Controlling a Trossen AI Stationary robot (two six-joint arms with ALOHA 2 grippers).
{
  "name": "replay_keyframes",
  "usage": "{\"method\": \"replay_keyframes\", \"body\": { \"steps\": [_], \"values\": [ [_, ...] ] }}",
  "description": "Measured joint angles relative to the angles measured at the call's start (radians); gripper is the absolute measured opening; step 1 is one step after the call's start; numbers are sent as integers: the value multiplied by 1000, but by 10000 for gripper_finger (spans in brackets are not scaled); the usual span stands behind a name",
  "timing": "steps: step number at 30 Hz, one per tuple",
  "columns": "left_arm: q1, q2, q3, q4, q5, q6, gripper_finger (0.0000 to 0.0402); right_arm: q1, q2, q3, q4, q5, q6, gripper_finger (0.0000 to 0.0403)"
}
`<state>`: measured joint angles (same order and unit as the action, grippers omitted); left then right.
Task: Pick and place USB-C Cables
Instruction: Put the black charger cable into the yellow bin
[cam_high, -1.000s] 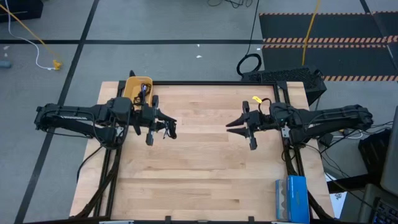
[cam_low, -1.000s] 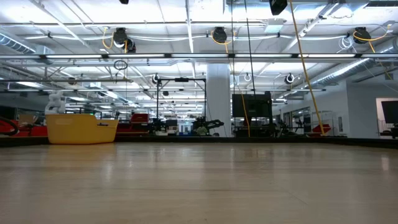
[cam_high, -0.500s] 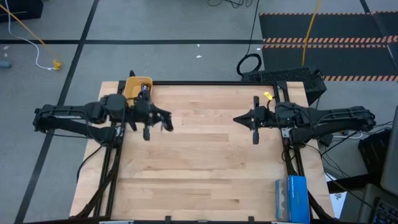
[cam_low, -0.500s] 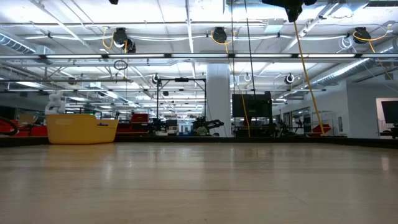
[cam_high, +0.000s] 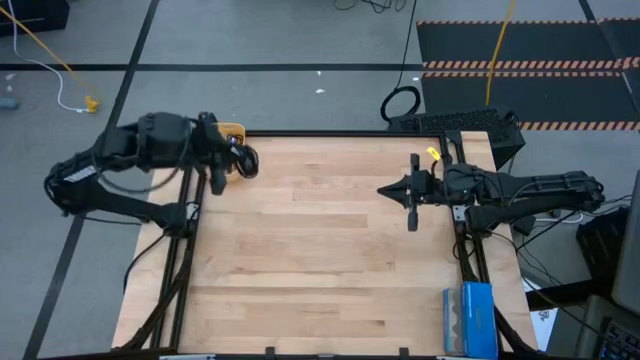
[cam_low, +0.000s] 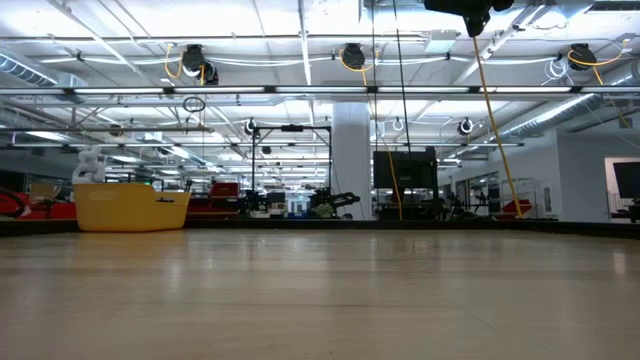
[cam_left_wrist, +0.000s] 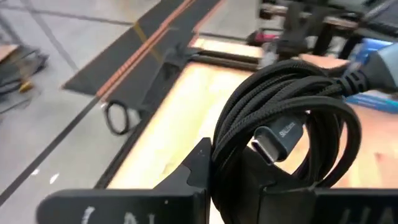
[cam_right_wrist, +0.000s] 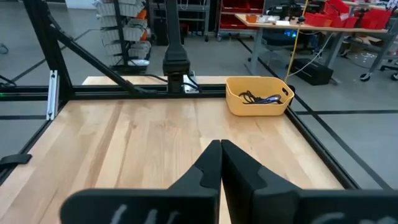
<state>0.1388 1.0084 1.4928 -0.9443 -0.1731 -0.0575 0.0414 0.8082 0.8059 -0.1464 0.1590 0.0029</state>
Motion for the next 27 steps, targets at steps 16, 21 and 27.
{"method": "replay_keyframes", "body": {
  "steps": [16, 21, 27],
  "values": [
    [332, 178, 201, -546, -71, -69, 38, 0, 0, 0, -16, -2, 3, 0],
    [466, 209, 201, -581, -119, -44, 40, 0, 0, 0, -16, -2, 3, 0],
    [655, 244, 201, -592, -127, -16, 42, 0, 0, 0, -19, -2, 3, 0]
  ]
}}
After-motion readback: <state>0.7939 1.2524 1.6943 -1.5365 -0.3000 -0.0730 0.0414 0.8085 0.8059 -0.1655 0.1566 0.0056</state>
